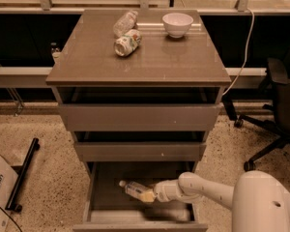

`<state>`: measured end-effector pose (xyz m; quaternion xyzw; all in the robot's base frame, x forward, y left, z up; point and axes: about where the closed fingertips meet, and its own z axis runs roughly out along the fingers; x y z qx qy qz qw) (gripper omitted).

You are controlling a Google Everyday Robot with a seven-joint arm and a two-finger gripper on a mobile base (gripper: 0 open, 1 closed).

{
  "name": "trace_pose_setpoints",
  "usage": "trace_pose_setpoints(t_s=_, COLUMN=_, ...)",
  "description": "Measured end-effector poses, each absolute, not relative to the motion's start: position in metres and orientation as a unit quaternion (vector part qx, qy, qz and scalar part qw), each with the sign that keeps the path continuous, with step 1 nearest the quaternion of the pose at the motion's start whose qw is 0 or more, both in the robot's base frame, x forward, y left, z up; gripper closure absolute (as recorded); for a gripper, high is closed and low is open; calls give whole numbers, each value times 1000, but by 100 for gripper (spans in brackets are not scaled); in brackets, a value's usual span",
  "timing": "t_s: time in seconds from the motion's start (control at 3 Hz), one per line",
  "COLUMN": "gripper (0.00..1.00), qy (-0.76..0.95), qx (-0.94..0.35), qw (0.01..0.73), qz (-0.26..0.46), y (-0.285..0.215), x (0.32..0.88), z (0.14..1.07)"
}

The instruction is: Place blue plastic bottle into bottom drawer

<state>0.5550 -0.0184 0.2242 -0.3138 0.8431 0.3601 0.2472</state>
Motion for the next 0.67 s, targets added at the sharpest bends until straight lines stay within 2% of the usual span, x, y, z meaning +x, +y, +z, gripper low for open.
trace_pose_setpoints(t_s=0.67, gripper=100, qy=868, qx=-272, qw=220, qz=352, y=-24, x=552, z=175)
